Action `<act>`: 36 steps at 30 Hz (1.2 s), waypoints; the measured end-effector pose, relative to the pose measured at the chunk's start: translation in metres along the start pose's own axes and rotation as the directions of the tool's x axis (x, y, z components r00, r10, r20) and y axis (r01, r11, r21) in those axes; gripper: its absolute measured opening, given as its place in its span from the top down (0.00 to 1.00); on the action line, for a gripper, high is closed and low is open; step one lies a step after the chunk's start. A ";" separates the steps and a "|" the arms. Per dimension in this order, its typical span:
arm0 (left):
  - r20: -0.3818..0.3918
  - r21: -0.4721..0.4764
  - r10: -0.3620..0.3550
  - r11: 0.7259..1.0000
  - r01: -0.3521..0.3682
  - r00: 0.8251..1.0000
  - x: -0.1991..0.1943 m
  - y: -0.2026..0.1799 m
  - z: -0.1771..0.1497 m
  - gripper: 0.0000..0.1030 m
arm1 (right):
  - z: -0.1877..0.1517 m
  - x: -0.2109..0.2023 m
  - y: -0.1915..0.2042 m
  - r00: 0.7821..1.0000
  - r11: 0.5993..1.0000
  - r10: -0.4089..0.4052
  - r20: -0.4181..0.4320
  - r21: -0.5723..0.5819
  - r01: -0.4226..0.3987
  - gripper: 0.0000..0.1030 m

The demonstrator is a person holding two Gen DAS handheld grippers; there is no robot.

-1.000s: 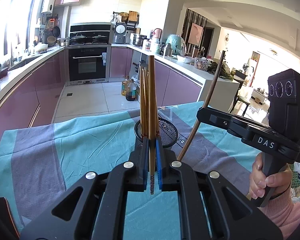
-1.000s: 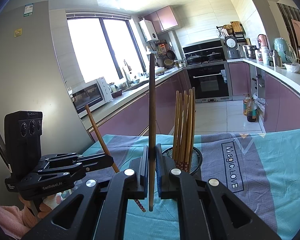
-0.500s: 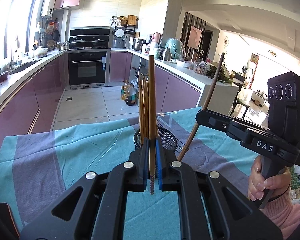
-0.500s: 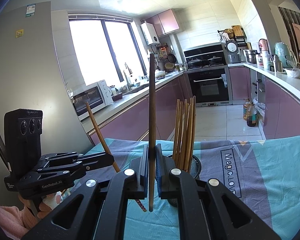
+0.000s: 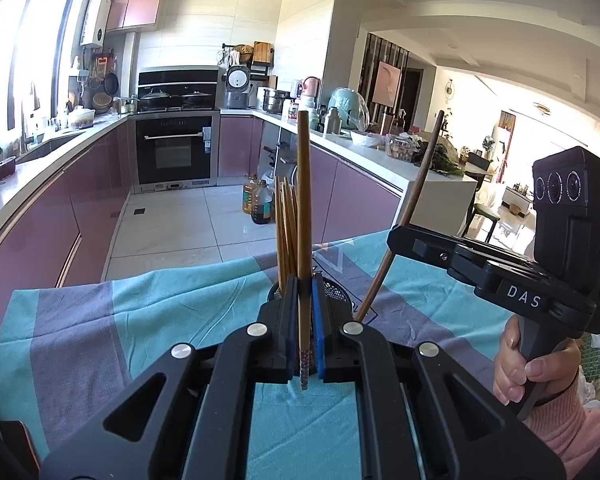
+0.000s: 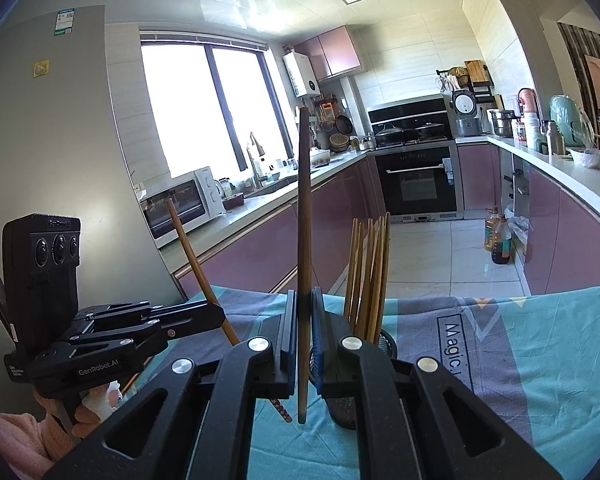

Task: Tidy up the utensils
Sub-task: 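Carry the upright chopstick over the mesh cup with the left tool while the right tool holds its own, then lower the chopstick into the mesh cup with the left tool while the right tool lowers its own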

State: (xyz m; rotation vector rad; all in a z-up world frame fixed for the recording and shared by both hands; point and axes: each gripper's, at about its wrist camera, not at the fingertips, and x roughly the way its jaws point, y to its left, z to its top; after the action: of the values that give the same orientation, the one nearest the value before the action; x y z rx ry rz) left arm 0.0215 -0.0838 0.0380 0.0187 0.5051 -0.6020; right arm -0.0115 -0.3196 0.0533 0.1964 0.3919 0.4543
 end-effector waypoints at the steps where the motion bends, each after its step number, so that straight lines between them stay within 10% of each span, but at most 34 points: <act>1: 0.004 0.002 0.000 1.000 0.000 1.000 -0.001 -0.001 0.001 0.93 | 0.001 -0.001 0.000 1.000 1.000 -0.001 0.003 -0.002 0.001 0.94; 36: 0.099 0.038 -0.010 0.999 0.006 0.995 -0.031 -0.018 0.019 0.93 | 0.024 0.004 -0.004 0.999 1.000 -0.010 0.040 -0.001 0.010 0.94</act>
State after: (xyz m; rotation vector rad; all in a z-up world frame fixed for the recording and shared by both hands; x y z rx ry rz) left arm -0.0011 -0.0850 0.0710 0.0224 0.3981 -0.6172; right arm 0.0031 -0.3236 0.0729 0.2021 0.3532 0.4402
